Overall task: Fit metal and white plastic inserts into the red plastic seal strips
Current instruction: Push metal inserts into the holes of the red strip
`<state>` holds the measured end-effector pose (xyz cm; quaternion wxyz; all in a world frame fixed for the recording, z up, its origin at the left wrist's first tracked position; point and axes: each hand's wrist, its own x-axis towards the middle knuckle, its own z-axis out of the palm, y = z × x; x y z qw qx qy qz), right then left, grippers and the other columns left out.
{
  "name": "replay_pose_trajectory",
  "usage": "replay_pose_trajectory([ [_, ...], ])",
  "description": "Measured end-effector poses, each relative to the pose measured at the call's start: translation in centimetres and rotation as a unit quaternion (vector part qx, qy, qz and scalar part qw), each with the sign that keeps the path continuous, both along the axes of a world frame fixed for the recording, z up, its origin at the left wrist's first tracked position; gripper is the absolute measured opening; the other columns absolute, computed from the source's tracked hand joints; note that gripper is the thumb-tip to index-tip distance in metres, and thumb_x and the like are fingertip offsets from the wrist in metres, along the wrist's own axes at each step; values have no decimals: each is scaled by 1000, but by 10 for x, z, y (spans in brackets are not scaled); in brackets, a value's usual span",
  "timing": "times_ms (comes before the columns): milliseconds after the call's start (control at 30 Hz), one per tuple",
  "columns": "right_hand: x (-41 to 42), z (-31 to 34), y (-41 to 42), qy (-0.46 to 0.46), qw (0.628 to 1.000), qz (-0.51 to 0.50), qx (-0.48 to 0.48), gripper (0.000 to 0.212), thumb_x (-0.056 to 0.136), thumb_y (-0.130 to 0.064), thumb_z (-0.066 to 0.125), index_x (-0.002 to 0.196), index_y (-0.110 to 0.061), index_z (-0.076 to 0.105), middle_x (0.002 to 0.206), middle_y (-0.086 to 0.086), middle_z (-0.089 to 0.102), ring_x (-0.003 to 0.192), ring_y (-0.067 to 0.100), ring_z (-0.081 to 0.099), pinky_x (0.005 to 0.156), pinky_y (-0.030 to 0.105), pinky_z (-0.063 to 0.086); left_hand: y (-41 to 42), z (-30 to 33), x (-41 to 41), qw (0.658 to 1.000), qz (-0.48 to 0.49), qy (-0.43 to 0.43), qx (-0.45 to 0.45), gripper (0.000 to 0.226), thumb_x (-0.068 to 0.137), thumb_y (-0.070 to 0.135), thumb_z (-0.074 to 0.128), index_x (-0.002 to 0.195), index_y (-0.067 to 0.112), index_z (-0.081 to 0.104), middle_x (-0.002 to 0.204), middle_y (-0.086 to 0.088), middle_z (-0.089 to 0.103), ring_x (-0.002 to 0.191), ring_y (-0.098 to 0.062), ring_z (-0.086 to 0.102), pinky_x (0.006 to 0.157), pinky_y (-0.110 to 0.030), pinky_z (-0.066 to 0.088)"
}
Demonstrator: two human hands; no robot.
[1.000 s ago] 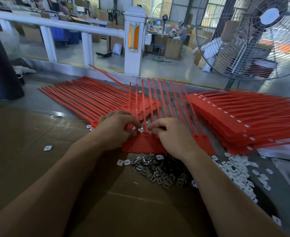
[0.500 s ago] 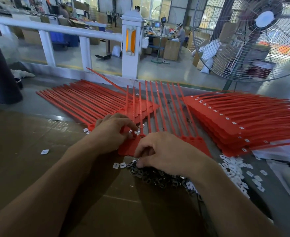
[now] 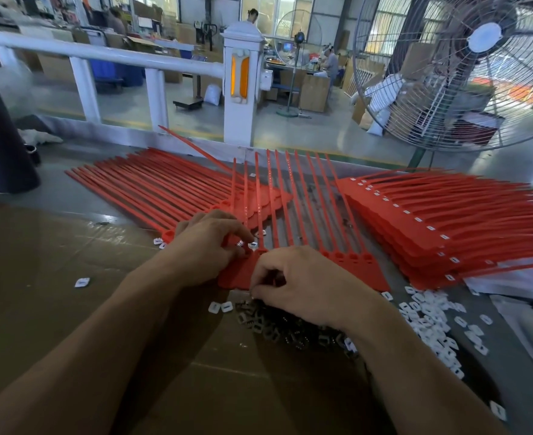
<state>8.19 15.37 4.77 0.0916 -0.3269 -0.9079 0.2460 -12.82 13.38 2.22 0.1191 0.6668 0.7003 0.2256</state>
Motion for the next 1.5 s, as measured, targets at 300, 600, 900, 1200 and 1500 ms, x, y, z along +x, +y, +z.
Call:
replay_pose_trajectory([
  [300, 10, -2, 11, 91, 991, -86, -41, 12, 90, -29, 79, 80, -32, 73, 79, -25, 71, 71, -6, 68, 57, 6, 46, -1, 2, 1, 1000, -1, 0, 2, 26, 92, 42, 68, 115, 53, 63, 149, 17, 41, 141, -15, 28, 116, -46, 12],
  [600, 10, -12, 21, 205, 943, -242, -102, 11, 93, -24, 74, 83, -25, 71, 65, -10, 72, 50, -1, 61, 48, 12, 45, -1, 3, 0, 1000, -4, -8, -5, 26, 92, 41, 68, 115, 53, 63, 149, 18, 40, 141, -15, 26, 116, -47, 11],
  [900, 9, -13, 25, 221, 939, -249, -87, 17, 101, -30, 63, 87, -29, 74, 80, -15, 74, 62, -5, 60, 60, 15, 44, -4, 7, 9, 991, -25, 5, 130, 17, 92, 42, 67, 107, 48, 67, 129, 20, 56, 129, -9, 38, 105, -36, 21],
  [1200, 3, -11, 23, 294, 889, -188, -295, 17, 104, -18, 61, 92, -13, 72, 69, -4, 66, 50, 6, 50, 42, 17, 37, -5, 11, 26, 967, -113, -6, 229, 8, 89, 42, 69, 96, 40, 71, 100, 20, 64, 101, -6, 53, 94, -31, 32],
  [1500, 5, -13, 22, 331, 911, -169, -179, 13, 102, -24, 65, 94, -21, 75, 82, 3, 76, 64, 10, 64, 53, 24, 50, -4, 7, 27, 968, -95, -38, 229, 6, 92, 45, 64, 88, 41, 62, 91, 20, 60, 96, -2, 53, 92, -33, 36],
])
